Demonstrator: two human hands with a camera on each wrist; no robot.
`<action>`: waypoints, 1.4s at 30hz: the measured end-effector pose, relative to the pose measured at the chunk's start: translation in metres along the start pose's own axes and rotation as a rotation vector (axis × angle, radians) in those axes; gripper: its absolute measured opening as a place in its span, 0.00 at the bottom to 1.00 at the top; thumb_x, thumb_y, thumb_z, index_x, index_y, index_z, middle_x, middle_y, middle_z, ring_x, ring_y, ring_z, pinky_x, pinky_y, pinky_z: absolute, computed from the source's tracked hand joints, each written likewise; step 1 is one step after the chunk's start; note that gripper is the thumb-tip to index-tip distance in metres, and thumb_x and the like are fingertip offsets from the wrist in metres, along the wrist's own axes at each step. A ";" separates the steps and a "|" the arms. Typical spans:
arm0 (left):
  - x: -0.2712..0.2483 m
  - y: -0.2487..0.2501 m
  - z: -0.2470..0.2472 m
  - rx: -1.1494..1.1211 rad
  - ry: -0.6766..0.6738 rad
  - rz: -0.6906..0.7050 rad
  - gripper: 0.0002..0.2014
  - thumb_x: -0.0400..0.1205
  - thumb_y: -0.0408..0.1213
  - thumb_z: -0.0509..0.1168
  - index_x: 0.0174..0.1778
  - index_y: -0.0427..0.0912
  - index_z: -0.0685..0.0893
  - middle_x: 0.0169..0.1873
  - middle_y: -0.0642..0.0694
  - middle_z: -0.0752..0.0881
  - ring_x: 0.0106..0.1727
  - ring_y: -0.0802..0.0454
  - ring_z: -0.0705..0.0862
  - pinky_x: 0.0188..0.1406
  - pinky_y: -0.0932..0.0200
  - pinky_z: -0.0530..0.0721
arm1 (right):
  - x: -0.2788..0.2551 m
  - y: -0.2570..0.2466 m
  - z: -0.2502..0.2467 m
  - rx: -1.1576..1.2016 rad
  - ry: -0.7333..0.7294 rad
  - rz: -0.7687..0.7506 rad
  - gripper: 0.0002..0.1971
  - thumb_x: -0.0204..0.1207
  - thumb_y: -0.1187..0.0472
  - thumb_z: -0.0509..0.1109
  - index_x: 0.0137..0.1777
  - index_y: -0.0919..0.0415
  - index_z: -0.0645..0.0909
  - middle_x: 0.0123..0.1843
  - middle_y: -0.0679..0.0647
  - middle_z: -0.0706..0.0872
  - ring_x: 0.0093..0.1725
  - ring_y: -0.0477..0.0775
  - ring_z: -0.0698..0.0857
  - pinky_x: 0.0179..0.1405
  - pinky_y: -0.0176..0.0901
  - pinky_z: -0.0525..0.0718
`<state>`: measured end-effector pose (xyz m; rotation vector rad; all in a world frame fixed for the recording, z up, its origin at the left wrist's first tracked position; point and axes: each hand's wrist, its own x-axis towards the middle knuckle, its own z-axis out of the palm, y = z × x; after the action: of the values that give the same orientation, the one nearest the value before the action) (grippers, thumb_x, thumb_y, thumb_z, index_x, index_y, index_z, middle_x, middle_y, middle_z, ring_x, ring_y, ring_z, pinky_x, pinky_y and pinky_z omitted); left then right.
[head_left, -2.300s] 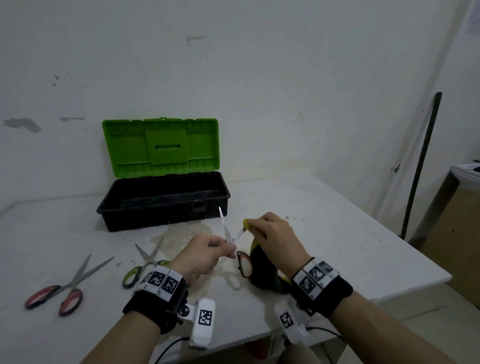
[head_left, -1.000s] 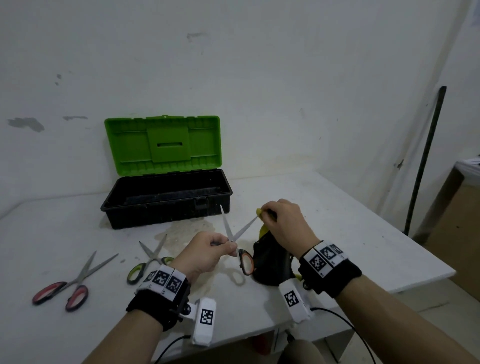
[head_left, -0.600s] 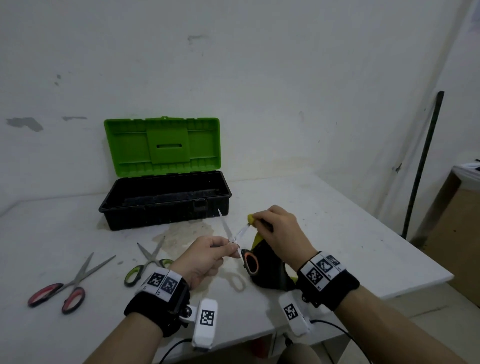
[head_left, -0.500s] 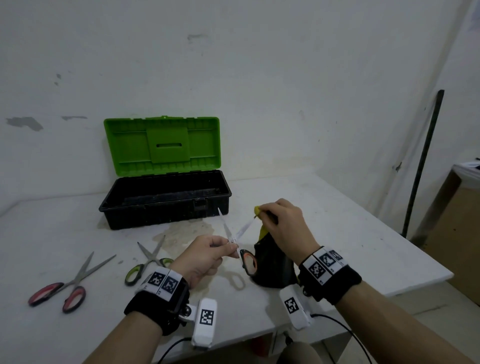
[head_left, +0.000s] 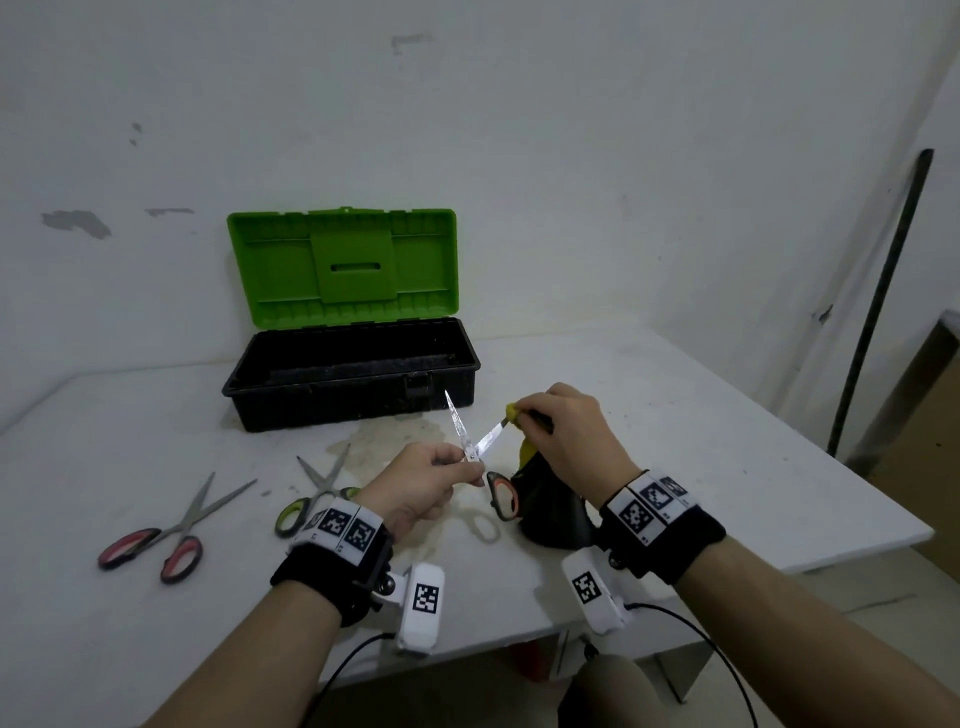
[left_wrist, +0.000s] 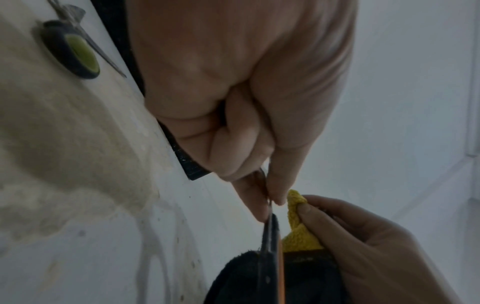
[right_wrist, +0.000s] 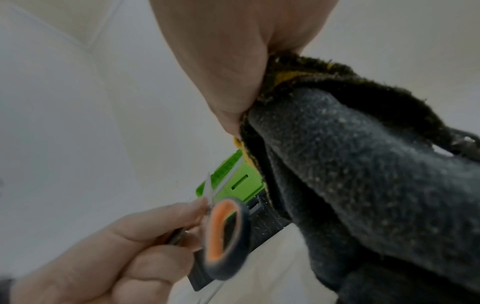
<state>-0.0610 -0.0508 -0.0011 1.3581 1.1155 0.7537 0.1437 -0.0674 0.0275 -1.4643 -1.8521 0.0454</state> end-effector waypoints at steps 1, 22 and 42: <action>0.000 0.001 -0.001 -0.020 0.011 -0.014 0.01 0.82 0.29 0.70 0.45 0.36 0.84 0.22 0.51 0.80 0.18 0.59 0.62 0.15 0.66 0.57 | 0.000 -0.002 0.001 0.007 -0.003 -0.011 0.07 0.80 0.57 0.71 0.52 0.52 0.90 0.42 0.51 0.82 0.42 0.50 0.81 0.45 0.38 0.80; 0.001 0.006 0.003 -0.367 0.269 0.217 0.04 0.83 0.32 0.71 0.51 0.36 0.87 0.45 0.41 0.93 0.49 0.46 0.93 0.49 0.53 0.88 | -0.006 -0.023 0.009 0.043 -0.049 -0.070 0.07 0.78 0.56 0.73 0.52 0.52 0.90 0.42 0.50 0.86 0.41 0.46 0.81 0.41 0.26 0.74; -0.004 0.000 0.015 -0.300 0.222 0.248 0.14 0.90 0.36 0.61 0.41 0.32 0.80 0.25 0.43 0.82 0.26 0.48 0.79 0.27 0.57 0.80 | 0.000 -0.034 0.010 0.041 -0.001 -0.129 0.07 0.79 0.58 0.72 0.53 0.55 0.91 0.45 0.54 0.85 0.43 0.53 0.84 0.45 0.48 0.84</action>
<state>-0.0487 -0.0602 -0.0020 1.1875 0.9654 1.2264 0.1106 -0.0751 0.0358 -1.3146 -1.9316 0.0210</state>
